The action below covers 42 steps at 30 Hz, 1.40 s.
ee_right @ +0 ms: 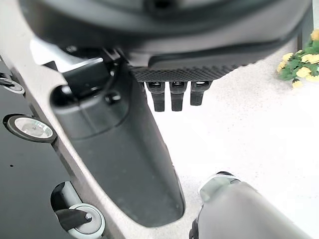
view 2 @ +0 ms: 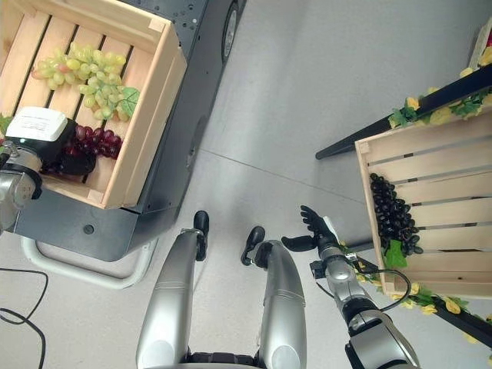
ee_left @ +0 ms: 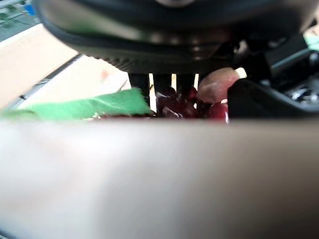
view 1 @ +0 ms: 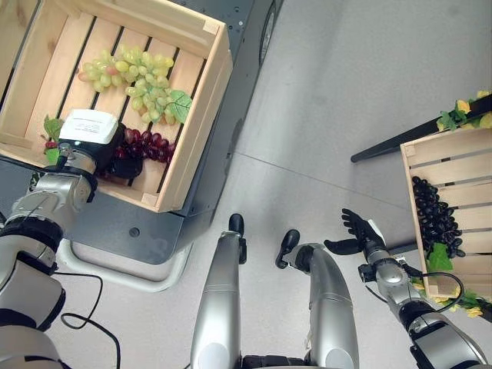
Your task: Pick up the fruits from the basket on one side to the basket on the other side
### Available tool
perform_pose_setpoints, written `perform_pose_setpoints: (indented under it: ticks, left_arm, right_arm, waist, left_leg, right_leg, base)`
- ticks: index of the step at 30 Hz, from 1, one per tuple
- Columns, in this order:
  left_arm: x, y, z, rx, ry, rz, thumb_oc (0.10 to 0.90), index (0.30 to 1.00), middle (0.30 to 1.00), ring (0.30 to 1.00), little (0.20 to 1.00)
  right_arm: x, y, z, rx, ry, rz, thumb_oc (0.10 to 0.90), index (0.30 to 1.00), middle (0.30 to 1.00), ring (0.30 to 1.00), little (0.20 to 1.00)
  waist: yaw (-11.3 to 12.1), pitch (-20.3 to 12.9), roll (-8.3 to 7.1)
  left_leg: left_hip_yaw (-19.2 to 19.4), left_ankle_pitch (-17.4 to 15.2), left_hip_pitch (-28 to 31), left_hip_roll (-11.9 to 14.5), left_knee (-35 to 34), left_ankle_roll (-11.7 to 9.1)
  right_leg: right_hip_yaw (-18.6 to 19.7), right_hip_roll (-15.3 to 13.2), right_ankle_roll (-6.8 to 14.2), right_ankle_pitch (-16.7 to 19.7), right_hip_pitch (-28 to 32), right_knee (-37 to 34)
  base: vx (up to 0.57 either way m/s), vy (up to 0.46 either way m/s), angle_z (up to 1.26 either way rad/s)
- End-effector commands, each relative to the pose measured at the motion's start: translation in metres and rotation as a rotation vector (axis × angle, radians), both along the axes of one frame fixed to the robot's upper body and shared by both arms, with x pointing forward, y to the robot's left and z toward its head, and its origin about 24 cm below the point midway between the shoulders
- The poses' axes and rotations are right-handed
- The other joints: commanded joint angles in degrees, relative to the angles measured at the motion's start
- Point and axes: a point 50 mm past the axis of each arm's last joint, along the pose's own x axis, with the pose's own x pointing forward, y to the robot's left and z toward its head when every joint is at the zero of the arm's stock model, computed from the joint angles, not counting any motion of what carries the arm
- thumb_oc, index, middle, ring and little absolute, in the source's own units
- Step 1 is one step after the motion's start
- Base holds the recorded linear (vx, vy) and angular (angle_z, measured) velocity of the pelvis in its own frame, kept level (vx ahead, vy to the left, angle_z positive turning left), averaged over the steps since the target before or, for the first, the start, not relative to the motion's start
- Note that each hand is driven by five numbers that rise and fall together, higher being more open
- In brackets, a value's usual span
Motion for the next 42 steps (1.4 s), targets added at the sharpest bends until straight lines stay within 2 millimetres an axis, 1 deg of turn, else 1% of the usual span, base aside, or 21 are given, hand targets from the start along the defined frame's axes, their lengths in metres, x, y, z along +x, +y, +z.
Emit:
perform_pose_setpoints:
  ticks: [1, 3, 9, 10, 11, 12, 14, 15, 18, 20, 24, 25, 28, 31, 33, 34, 35, 37, 40, 41, 42]
  left_arm:
    - [0.014, -0.019, 0.0, -0.17, -0.122, -0.006, 0.4, 0.3, 0.3, 0.3, 0.3]
    - [0.011, -0.015, -0.002, -0.201, -0.142, 0.006, 0.4, 0.3, 0.3, 0.3, 0.3]
    - [-0.001, -0.001, -0.012, -0.472, -0.276, 0.075, 0.4, 0.3, 0.3, 0.3, 0.3]
    - [-0.001, -0.001, -0.012, -0.472, -0.276, 0.075, 0.4, 0.3, 0.3, 0.3, 0.3]
    - [-0.007, 0.005, -0.016, -0.588, -0.336, 0.095, 0.4, 0.3, 0.3, 0.3, 0.3]
    - [-0.008, 0.006, -0.017, -0.597, -0.336, 0.1, 0.4, 0.3, 0.3, 0.3, 0.3]
    - [-0.011, 0.009, -0.018, -0.695, -0.385, 0.107, 0.4, 0.3, 0.3, 0.3, 0.3]
    - [-0.014, 0.011, -0.018, -0.785, -0.416, 0.109, 0.4, 0.3, 0.3, 0.3, 0.3]
    - [-0.02, 0.013, -0.024, -0.943, -0.476, 0.098, 0.4, 0.3, 0.3, 0.3, 0.3]
    - [-0.023, 0.015, -0.025, -1.001, -0.489, 0.098, 0.4, 0.3, 0.3, 0.3, 0.3]
    - [-0.032, 0.018, -0.033, -1.22, -0.539, 0.093, 0.4, 0.3, 0.3, 0.3, 0.3]
    - [-0.033, 0.018, -0.034, -1.234, -0.538, 0.092, 0.4, 0.3, 0.3, 0.3, 0.3]
    - [-0.039, 0.015, -0.036, -1.349, -0.551, 0.033, 0.4, 0.3, 0.3, 0.3, 0.3]
    - [-0.043, 0.014, -0.03, -1.41, -0.559, -0.034, 0.4, 0.3, 0.3, 0.3, 0.3]
    - [-0.045, 0.014, -0.024, -1.501, -0.56, -0.101, 0.4, 0.3, 0.3, 0.3, 0.3]
    - [-0.045, 0.015, -0.024, -1.501, -0.56, -0.101, 0.4, 0.3, 0.3, 0.3, 0.3]
    - [-0.044, 0.011, -0.019, -1.61, -0.553, -0.174, 0.4, 0.3, 0.3, 0.3, 0.3]
    - [-0.044, 0.007, -0.016, -1.659, -0.554, -0.218, 0.4, 0.3, 0.3, 0.3, 0.3]
    - [-0.039, -0.011, -0.007, -1.76, -0.516, -0.352, 0.4, 0.3, 0.3, 0.3, 0.3]
    - [-0.037, -0.022, -0.002, -1.802, -0.48, -0.435, 0.4, 0.3, 0.3, 0.3, 0.3]
    - [-0.037, -0.027, 0.001, -1.801, -0.472, -0.458, 0.4, 0.3, 0.3, 0.3, 0.3]
  right_arm:
    - [-0.012, -0.03, 0.009, -0.02, -0.078, -0.078, 0.8, 0.9, 0.9, 0.9, 0.9]
    - [-0.014, -0.029, 0.007, -0.017, -0.075, -0.08, 0.8, 0.9, 0.9, 0.9, 0.9]
    - [-0.024, -0.023, -0.005, -0.008, -0.037, -0.091, 0.8, 0.9, 0.9, 0.9, 0.9]
    - [-0.024, -0.023, -0.005, -0.008, -0.037, -0.091, 0.8, 0.9, 0.9, 0.9, 0.9]
    - [-0.029, -0.021, -0.011, -0.006, -0.017, -0.092, 0.8, 0.9, 0.9, 0.9, 0.9]
    - [-0.029, -0.02, -0.012, -0.006, -0.014, -0.092, 0.8, 0.9, 0.9, 0.9, 0.9]
    - [-0.033, -0.018, -0.015, -0.002, -0.001, -0.089, 0.8, 0.9, 0.9, 0.9, 0.9]
    - [-0.037, -0.016, -0.019, -0.001, 0.013, -0.084, 0.8, 0.9, 0.9, 0.9, 0.9]
    - [-0.044, -0.01, -0.025, 0.013, 0.027, -0.082, 0.8, 0.9, 0.9, 0.9, 0.9]
    - [-0.046, -0.008, -0.027, 0.023, 0.03, -0.084, 0.8, 0.9, 0.9, 0.9, 0.9]
    - [-0.055, -0.003, -0.031, 0.065, 0.041, -0.079, 0.8, 0.9, 0.9, 0.9, 0.9]
    - [-0.056, -0.003, -0.032, 0.072, 0.043, -0.078, 0.8, 0.9, 0.9, 0.9, 0.9]
    - [-0.06, 0.005, -0.033, 0.143, 0.052, -0.052, 0.8, 0.9, 0.9, 0.9, 0.9]
    - [-0.064, 0.009, -0.035, 0.189, 0.067, -0.026, 0.8, 0.9, 0.9, 0.9, 0.9]
    - [-0.069, 0.015, -0.041, 0.254, 0.114, 0.014, 0.8, 0.9, 0.9, 0.9, 0.9]
    - [-0.069, 0.015, -0.041, 0.255, 0.114, 0.015, 0.8, 0.9, 0.9, 0.9, 0.9]
    - [-0.069, 0.022, -0.041, 0.288, 0.129, 0.052, 0.8, 0.9, 0.9, 0.9, 0.9]
    - [-0.067, 0.026, -0.039, 0.302, 0.119, 0.073, 0.8, 0.9, 0.9, 0.9, 0.9]
    - [-0.056, 0.04, -0.026, 0.337, 0.065, 0.118, 0.8, 0.9, 0.9, 0.9, 0.9]
    - [-0.05, 0.047, -0.016, 0.335, 0.017, 0.145, 0.8, 0.9, 0.9, 0.9, 0.9]
    - [-0.047, 0.05, -0.011, 0.337, 0.003, 0.159, 0.8, 0.9, 0.9, 0.9, 0.9]
  waist:
    - [-2.81, -0.73, 1.31]
    - [-2.74, -0.73, 1.38]
    - [-2.37, -0.73, 1.89]
    - [-2.37, -0.73, 1.89]
    - [-2.29, -0.73, 2.1]
    - [-2.28, -0.73, 2.13]
    - [-2.25, -0.73, 2.25]
    - [-2.16, -1.44, 2.48]
    - [-2.28, -3.69, 2.83]
    - [-2.38, -4.64, 2.92]
    - [-2.65, -7.66, 3.36]
    - [-2.68, -8.06, 3.42]
    - [-2.95, -10.53, 3.88]
    - [-2.94, -12.52, 4.27]
    - [-2.75, -15.19, 4.7]
    - [-2.79, -15.14, 4.72]
    - [-2.48, -16.76, 5.02]
    - [-2.33, -17.73, 5.15]
    - [-2.14, -19.5, 5.38]
    - [-2.13, -20.33, 5.45]
    - [-2.16, -20.62, 5.5]
  left_leg:
    - [4.09, -1.59, 9.14, -1.54, -7.72, 2.39]
    - [4.25, -1.65, 10.37, -1.5, -8.14, 2.41]
    - [4.43, -1.41, 18.86, -2.08, -11.63, 2.42]
    - [4.43, -1.41, 18.86, -2.08, -11.63, 2.42]
    - [4.38, -1.38, 22.01, -2.36, -12.75, 2.46]
    - [4.37, -1.37, 22.56, -2.42, -12.98, 2.46]
    - [4.19, -1.25, 25.15, -2.71, -14.14, 2.48]
    - [4.08, -1.2, 27.32, -3.03, -15.35, 2.51]
    - [3.87, -1.35, 30.92, -3.74, -17.34, 2.74]
    - [3.81, -1.38, 32.14, -3.93, -17.97, 2.73]
    - [3.63, -1.5, 37.42, -4.76, -20.84, 2.71]
    - [3.53, -1.45, 38.04, -4.86, -21.28, 2.7]
    - [2.62, -0.73, 41.86, -5.72, -24.85, 2.49]
    - [2.13, 0.1, 44.59, -6.52, -28.22, 2.22]
    - [1.5, 1.2, 47.35, -7.12, -32.09, 1.7]
    - [1.46, 1.26, 47.49, -7.11, -32.21, 1.7]
    - [0.88, 1.89, 49.18, -7.46, -34.29, 1.39]
    - [0.6, 2.31, 49.87, -7.53, -35.53, 1.32]
    - [-0.24, 3.63, 51.44, -7.57, -38.71, 1.03]
    - [-0.83, 4.25, 52.16, -7.59, -40.29, 0.93]
    - [-0.93, 4.52, 52.49, -7.57, -41.06, 0.89]
  right_leg:
    - [0.6, -0.4, 3.11, 8.74, 4.64, -4.16]
    - [0.65, -0.52, 3.21, 8.83, 5.71, -4.46]
    - [0.82, -1.29, 3.83, 9.19, 12.73, -6.46]
    - [0.82, -1.29, 3.83, 9.19, 12.73, -6.46]
    - [0.98, -1.53, 4.02, 9.31, 15.43, -7.18]
    - [1.01, -1.55, 4.04, 9.31, 15.89, -7.34]
    - [1.24, -1.61, 4.18, 9.47, 18.04, -8.11]
    - [1.42, -1.72, 4.35, 9.52, 19.88, -8.99]
    - [1.7, -1.76, 4.49, 9.59, 23.09, -10.82]
    - [1.8, -1.69, 4.42, 9.64, 24.31, -11.77]
    - [2.29, -1.31, 4.37, 9.64, 29.74, -15.87]
    - [2.37, -1.24, 4.36, 9.67, 30.4, -16.53]
    - [3.22, -0.34, 4.55, 10.25, 34.52, -21.49]
    - [3.26, 0.46, 4.77, 10.8, 37.65, -25.59]
    - [2.84, 1.14, 4.75, 11.08, 41.33, -30.7]
    - [2.79, 1.17, 4.75, 11.14, 41.5, -30.86]
    - [2.4, 1.46, 4.52, 11.27, 43.98, -33.89]
    - [2.26, 1.71, 4.4, 11.62, 44.89, -35.36]
    - [2.15, 2.19, 4.2, 12.58, 47.02, -39.28]
    - [2.45, 2.46, 4.25, 13.37, 47.97, -41.47]
    - [2.53, 2.55, 4.29, 13.78, 48.32, -42.42]
  base:
    - [0.01, -0.014, -0.05]
    - [0.0, -0.008, -0.02]
    - [0.01, -0.01, -0.12]
    - [0.03, -0.014, -0.07]
    - [0.03, -0.011, -0.03]
    - [0.04, -0.016, -0.07]
    - [0.04, -0.011, -0.09]
    - [0.05, -0.011, -0.05]
    - [0.07, -0.008, 0.0]
    - [0.07, -0.005, -0.01]
    - [0.09, -0.002, -0.03]
    - [0.11, -0.002, -0.05]
    - [0.1, -0.015, -0.09]
    - [0.08, -0.027, -0.04]
    - [0.1, -0.042, 0.01]
    - [0.11, -0.054, 0.03]
    - [0.07, -0.048, 0.03]
    - [0.05, -0.049, 0.03]
    - [0.01, -0.064, 0.04]
    - [-0.01, -0.063, 0.06]
    - [-0.03, -0.081, 0.05]
